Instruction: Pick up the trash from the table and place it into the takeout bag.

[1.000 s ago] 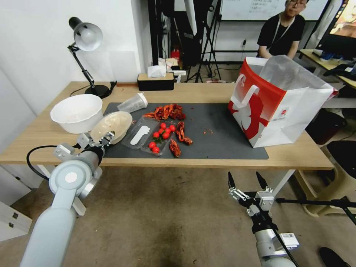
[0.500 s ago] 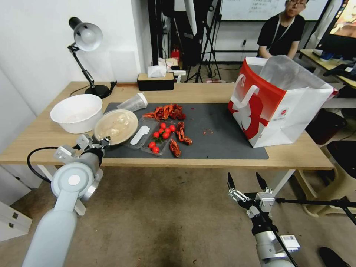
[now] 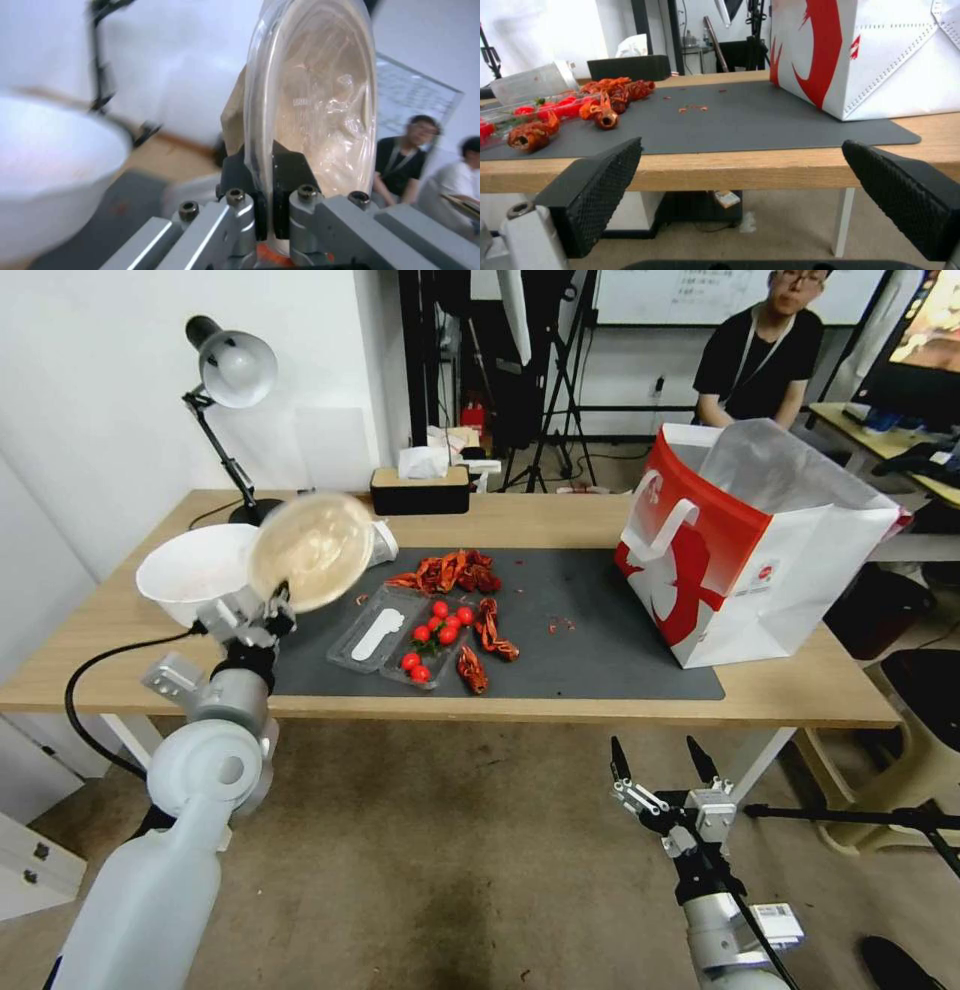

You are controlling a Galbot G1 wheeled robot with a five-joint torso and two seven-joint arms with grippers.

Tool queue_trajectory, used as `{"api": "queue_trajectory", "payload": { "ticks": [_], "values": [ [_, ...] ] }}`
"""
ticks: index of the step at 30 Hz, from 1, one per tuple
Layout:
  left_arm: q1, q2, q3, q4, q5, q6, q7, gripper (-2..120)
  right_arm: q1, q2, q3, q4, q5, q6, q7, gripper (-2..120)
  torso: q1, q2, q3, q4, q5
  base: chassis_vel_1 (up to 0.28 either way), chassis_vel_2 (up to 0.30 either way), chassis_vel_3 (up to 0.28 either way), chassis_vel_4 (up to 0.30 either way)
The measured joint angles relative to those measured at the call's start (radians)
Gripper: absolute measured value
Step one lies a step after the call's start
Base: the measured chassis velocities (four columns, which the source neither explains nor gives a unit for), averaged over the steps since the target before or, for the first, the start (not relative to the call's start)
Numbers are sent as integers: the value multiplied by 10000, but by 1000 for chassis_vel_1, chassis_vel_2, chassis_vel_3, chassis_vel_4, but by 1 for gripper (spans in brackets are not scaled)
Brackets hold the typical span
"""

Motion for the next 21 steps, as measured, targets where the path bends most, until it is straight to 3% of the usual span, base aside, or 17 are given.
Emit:
{"api": "queue_trajectory", "payload": {
  "ticks": [1, 4, 21],
  "values": [
    [0, 0, 0, 0, 0, 0, 0, 1, 0, 0, 0, 0, 0, 0, 0, 100, 0, 0, 0, 0, 0, 0, 0, 0, 0],
    [-538, 258, 479, 185, 652, -374, 786, 1, -15, 84, 0, -21, -159, 69, -60, 100, 0, 0, 0, 0, 0, 0, 0, 0, 0],
    [-1368, 536, 1262, 408, 1109, -583, 1240, 1, -61, 185, 7, -22, -254, 132, -73, 100, -1, 0, 0, 1, 1, 0, 0, 0, 0]
  ]
}}
